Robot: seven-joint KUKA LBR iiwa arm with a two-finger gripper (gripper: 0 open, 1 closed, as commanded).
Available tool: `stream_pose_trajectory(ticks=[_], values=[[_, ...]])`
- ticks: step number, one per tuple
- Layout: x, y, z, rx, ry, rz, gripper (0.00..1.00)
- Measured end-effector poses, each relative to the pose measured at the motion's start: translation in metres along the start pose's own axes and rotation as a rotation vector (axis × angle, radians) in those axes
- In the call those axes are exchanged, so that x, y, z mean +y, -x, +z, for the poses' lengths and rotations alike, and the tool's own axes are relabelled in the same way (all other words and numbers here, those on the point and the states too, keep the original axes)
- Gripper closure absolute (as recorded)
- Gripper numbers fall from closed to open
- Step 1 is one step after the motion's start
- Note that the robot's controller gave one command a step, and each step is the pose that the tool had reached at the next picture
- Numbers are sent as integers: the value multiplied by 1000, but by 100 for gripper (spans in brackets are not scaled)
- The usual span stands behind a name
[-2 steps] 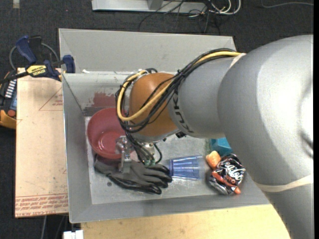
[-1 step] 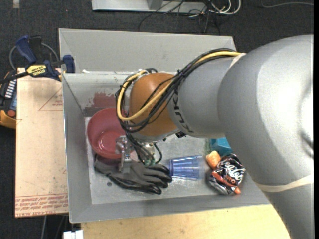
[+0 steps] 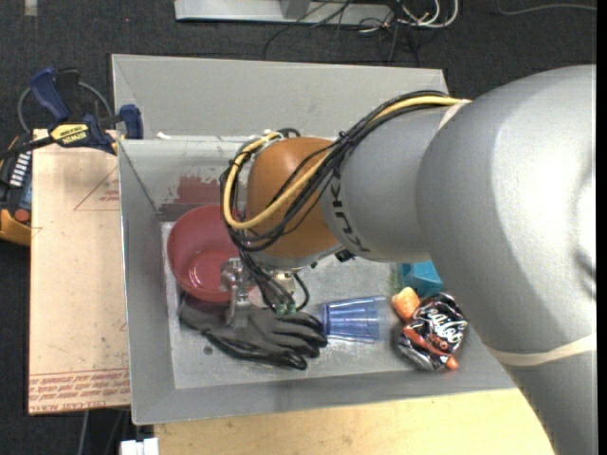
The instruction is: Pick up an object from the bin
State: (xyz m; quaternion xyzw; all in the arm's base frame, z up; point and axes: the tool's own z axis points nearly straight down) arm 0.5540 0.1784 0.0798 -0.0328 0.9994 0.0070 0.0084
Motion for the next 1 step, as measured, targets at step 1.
stream_pose_trajectory(ticks=[1], values=[[0, 1, -13, -2, 0, 0, 100]])
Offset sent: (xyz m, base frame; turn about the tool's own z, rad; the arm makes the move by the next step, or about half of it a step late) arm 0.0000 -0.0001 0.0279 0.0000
